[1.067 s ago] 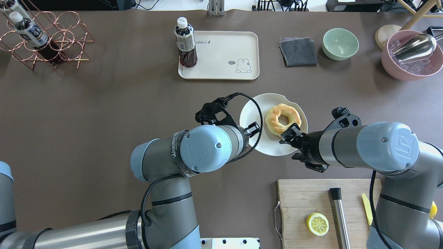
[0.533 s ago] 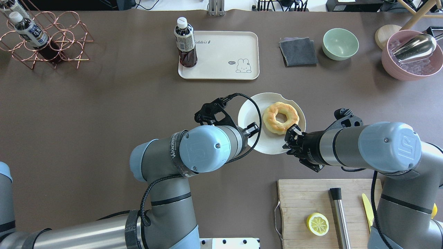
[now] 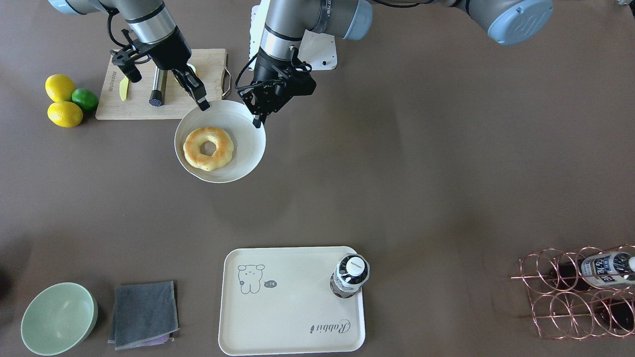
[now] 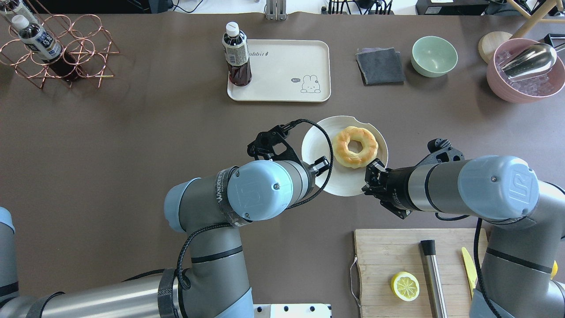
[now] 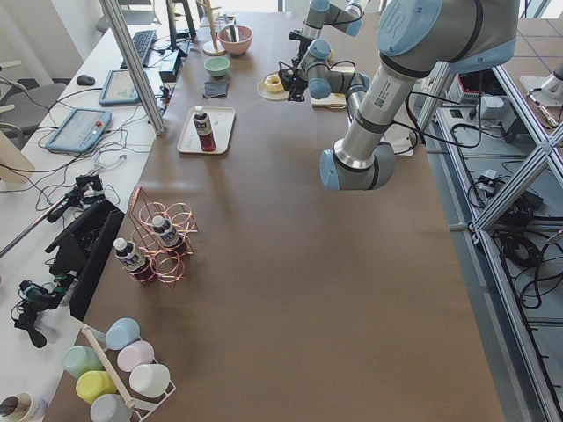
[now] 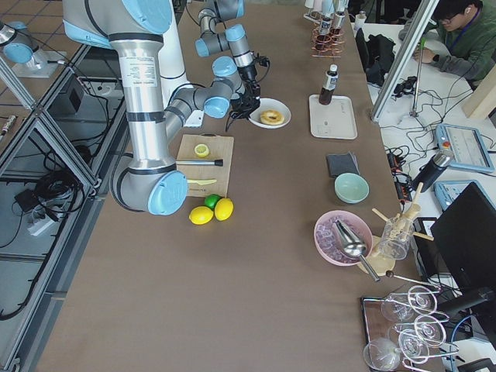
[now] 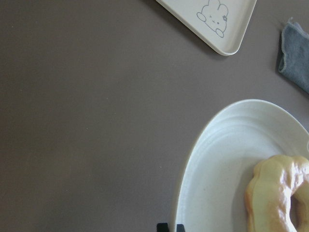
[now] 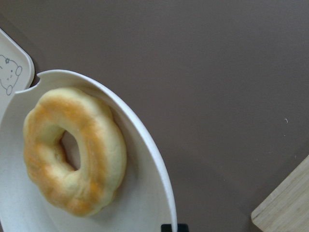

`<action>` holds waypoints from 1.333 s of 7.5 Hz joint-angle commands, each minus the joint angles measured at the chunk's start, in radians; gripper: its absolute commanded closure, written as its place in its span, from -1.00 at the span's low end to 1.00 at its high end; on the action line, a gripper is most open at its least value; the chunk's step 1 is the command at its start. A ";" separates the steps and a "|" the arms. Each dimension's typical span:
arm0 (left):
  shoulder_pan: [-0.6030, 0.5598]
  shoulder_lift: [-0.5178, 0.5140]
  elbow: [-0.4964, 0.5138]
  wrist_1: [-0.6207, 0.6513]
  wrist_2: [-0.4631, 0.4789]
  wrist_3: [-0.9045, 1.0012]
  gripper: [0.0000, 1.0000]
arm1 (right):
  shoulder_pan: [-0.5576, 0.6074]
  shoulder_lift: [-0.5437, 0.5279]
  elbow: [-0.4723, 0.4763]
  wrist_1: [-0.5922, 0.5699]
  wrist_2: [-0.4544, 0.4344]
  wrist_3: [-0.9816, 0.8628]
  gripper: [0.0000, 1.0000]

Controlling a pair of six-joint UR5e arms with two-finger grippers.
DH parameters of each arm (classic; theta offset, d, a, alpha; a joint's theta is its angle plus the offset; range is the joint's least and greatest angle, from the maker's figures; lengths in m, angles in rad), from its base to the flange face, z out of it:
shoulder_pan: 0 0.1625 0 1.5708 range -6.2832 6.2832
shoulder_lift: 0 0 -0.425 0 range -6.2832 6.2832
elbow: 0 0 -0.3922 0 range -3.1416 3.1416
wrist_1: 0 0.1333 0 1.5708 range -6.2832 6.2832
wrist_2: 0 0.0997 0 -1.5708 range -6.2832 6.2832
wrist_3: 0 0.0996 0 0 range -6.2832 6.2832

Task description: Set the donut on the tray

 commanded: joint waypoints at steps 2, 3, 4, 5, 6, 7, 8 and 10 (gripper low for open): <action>-0.006 0.034 -0.041 0.000 -0.007 0.089 -0.96 | 0.006 0.001 -0.001 0.005 0.001 0.015 1.00; -0.011 0.081 -0.111 0.004 -0.010 0.140 -0.96 | 0.008 0.003 -0.004 0.005 0.001 0.015 1.00; -0.047 0.145 -0.186 0.007 -0.075 0.204 -0.96 | 0.009 0.006 -0.007 0.005 0.001 0.015 1.00; -0.122 0.204 -0.235 0.007 -0.196 0.222 -0.96 | 0.014 0.009 -0.013 0.005 0.001 0.015 1.00; -0.196 0.257 -0.280 0.006 -0.291 0.271 -0.96 | 0.024 0.014 -0.018 0.005 0.002 0.013 1.00; -0.254 0.329 -0.326 0.004 -0.360 0.365 -0.96 | 0.052 0.020 -0.042 0.008 0.004 0.013 1.00; -0.297 0.397 -0.355 0.001 -0.422 0.430 -0.96 | 0.101 0.073 -0.109 0.006 0.008 0.013 1.00; -0.388 0.501 -0.386 -0.014 -0.520 0.609 -0.96 | 0.202 0.209 -0.276 0.006 0.031 0.012 1.00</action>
